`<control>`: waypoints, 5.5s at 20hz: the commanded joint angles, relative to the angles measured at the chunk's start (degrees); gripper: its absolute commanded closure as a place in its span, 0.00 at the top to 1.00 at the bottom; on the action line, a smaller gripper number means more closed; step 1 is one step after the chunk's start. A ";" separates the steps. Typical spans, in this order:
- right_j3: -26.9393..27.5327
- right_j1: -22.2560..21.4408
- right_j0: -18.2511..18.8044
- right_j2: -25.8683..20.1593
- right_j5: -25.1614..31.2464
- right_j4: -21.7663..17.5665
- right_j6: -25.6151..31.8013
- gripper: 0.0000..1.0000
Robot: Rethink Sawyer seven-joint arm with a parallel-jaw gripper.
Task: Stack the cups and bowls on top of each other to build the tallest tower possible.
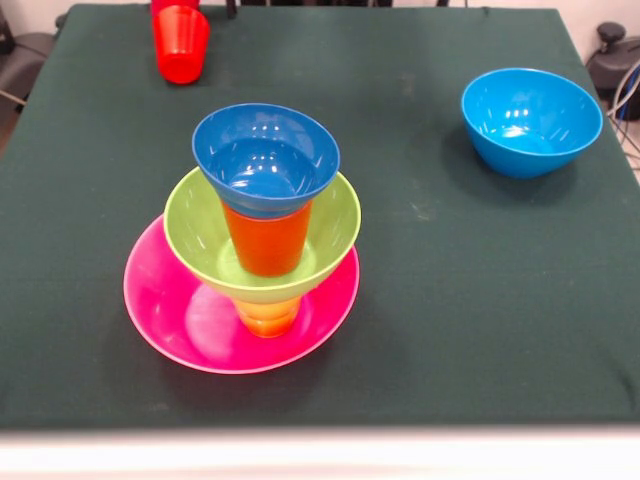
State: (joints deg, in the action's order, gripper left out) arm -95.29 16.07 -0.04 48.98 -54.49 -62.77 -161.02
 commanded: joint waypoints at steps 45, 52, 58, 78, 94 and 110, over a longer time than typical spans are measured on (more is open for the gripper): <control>12.31 -13.04 -3.39 -7.69 4.92 0.77 7.25 1.00; 12.47 -14.84 -4.47 -7.37 5.93 0.32 3.86 1.00; 12.75 -13.65 -3.63 -8.62 7.08 4.95 8.64 1.00; 15.70 -4.91 -8.80 -3.93 18.42 17.32 6.77 1.00; 17.11 -1.00 -11.21 -3.42 37.76 16.43 6.17 1.00; 12.81 7.85 -12.23 8.31 6.27 41.38 19.14 0.00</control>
State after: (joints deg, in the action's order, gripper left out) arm -86.28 21.04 -12.10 60.54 -44.29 -25.27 -157.12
